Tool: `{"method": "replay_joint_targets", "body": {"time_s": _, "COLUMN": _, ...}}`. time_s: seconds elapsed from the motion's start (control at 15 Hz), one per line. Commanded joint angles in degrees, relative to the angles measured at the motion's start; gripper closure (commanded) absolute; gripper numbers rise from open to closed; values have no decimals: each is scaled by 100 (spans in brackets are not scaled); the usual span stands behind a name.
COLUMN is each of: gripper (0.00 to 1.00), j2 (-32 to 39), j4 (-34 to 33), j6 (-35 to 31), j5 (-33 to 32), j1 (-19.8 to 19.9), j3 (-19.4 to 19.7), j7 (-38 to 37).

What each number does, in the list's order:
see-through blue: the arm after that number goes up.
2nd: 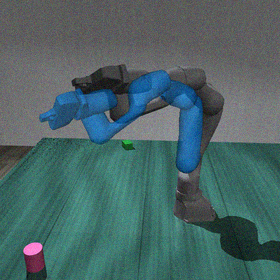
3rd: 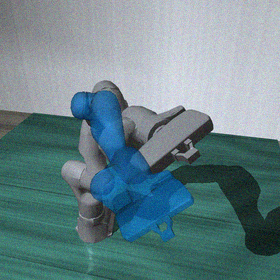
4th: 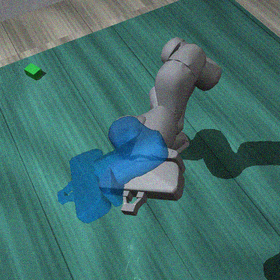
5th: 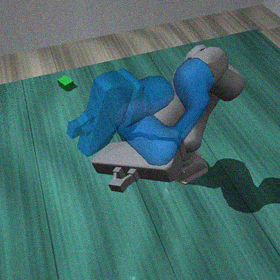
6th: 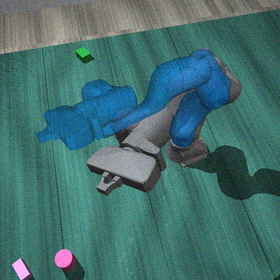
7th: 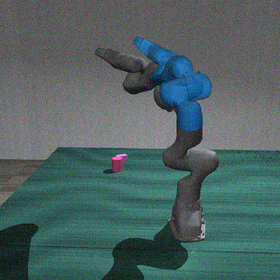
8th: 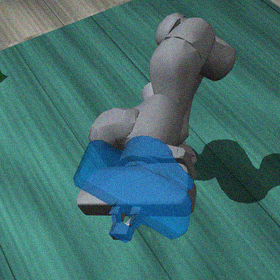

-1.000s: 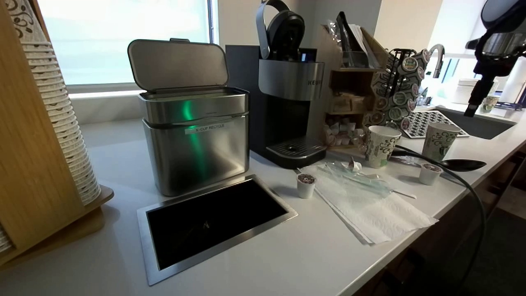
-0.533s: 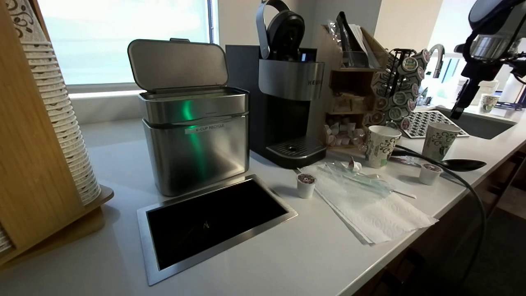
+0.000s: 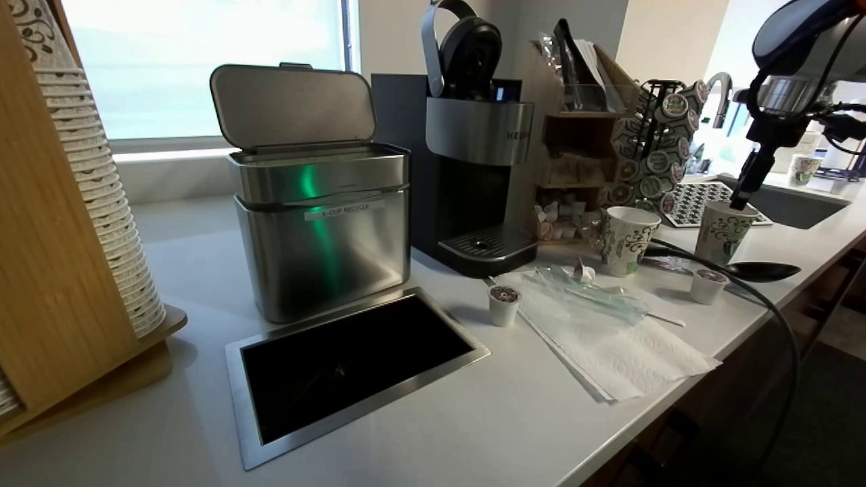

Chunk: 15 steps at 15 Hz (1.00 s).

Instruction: Remove the top paper cup from the stacked cups and then remove the stirrer in the bottom cup and place it on the counter top

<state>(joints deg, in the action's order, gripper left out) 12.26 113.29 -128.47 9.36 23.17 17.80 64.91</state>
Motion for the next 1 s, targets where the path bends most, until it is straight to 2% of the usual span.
{"method": "replay_joint_targets", "body": {"time_s": 0.0, "gripper": 36, "j2": 21, "j4": -181, "j6": 159, "j5": 113, "j1": 124, "j3": -115, "j7": 153}}
{"method": "replay_joint_targets", "body": {"time_s": 0.2, "gripper": 42, "j2": 30, "j4": -189, "j6": 210, "j5": 94, "j1": 127, "j3": -133, "j7": 142}}
{"method": "replay_joint_targets", "body": {"time_s": 0.27, "gripper": 48, "j2": 40, "j4": -180, "j6": 232, "j5": 94, "j1": 126, "j3": -144, "j7": 145}}
{"method": "replay_joint_targets", "body": {"time_s": 0.4, "gripper": 48, "j2": 34, "j4": -141, "j6": 246, "j5": 101, "j1": 118, "j3": -165, "j7": 146}}
{"method": "replay_joint_targets", "body": {"time_s": 0.47, "gripper": 58, "j2": 26, "j4": -124, "j6": 261, "j5": 84, "j1": 108, "j3": -175, "j7": 136}}
{"method": "replay_joint_targets", "body": {"time_s": 0.53, "gripper": 56, "j2": 26, "j4": -108, "j6": 279, "j5": 59, "j1": 97, "j3": -182, "j7": 106}}
{"method": "replay_joint_targets", "body": {"time_s": 0.6, "gripper": 57, "j2": 30, "j4": -81, "j6": 289, "j5": 42, "j1": 90, "j3": -189, "j7": 81}}
{"method": "replay_joint_targets", "body": {"time_s": 0.67, "gripper": 63, "j2": 40, "j4": -61, "j6": 302, "j5": 30, "j1": 86, "j3": -197, "j7": 77}}
{"method": "replay_joint_targets", "body": {"time_s": 0.73, "gripper": 59, "j2": 39, "j4": -28, "j6": 345, "j5": 14, "j1": 84, "j3": -199, "j7": 57}}
{"method": "replay_joint_targets", "body": {"time_s": 0.93, "gripper": 59, "j2": 63, "j4": 32, "j6": 506, "j5": -39, "j1": 90, "j3": -174, "j7": -7}}
